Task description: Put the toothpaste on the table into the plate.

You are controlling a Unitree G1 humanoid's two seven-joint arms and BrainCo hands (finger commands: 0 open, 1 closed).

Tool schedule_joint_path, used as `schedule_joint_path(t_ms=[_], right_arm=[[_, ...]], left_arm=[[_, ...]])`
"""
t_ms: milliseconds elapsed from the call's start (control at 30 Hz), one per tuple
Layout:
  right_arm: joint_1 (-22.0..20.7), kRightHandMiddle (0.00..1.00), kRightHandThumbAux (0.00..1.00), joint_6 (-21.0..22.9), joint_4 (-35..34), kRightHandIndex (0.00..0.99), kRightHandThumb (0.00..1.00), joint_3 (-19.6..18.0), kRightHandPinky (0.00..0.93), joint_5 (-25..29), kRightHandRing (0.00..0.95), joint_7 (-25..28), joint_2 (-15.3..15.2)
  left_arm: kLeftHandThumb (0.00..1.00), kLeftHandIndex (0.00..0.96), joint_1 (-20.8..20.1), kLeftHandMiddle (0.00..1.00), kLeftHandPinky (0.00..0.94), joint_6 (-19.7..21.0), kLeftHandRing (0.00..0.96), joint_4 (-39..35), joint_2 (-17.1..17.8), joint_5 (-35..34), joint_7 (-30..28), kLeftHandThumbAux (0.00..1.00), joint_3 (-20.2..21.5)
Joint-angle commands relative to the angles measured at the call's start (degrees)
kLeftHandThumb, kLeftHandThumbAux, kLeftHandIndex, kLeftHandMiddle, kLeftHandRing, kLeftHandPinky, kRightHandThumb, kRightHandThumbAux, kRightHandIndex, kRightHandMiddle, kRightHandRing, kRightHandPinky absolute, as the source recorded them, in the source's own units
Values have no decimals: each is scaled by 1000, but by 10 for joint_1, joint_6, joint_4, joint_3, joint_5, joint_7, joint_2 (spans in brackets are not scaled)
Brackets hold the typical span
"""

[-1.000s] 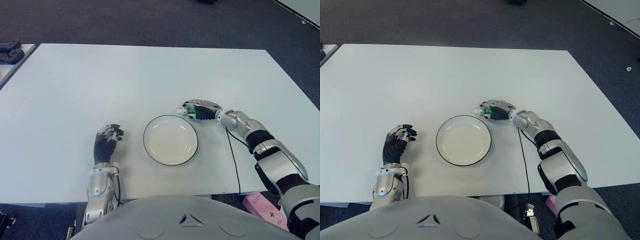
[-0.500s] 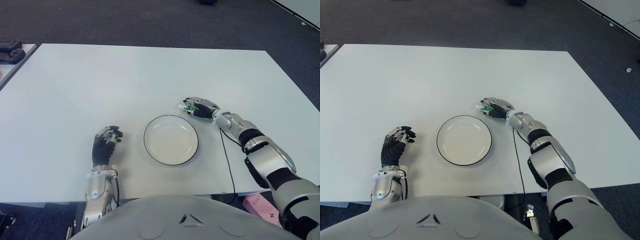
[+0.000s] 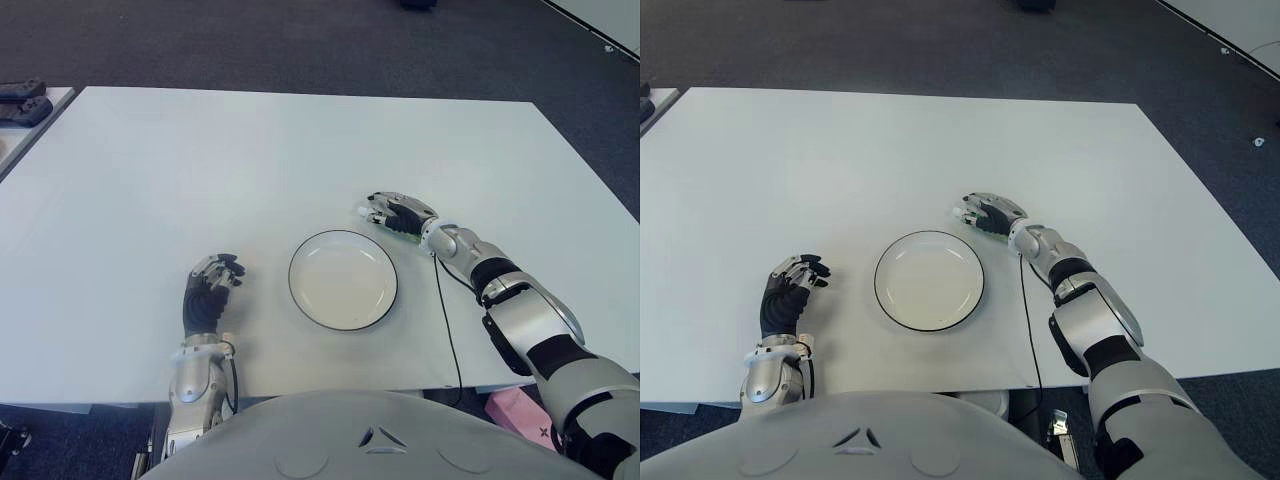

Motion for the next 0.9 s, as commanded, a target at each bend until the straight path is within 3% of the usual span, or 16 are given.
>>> schedule_joint_path(t_ms=[33,267,900], right_arm=[[57,0,170,69,44,0,503,8,0,-6,0,31,1],[63,0,235,73,37,0,469,4,0,-3,0,19,0],[86,0,471,103,24,2,542,16,0,-12,0,-41,4]], left_arm=[[700,433,8,529,499,19,511,3,3,-7,-7,724,1],[700,433,9,537,519,19,524,2,7,-16,-14,724,4],[701,431,14,526,486,38,504,-16,1,-18,-6,726,8]])
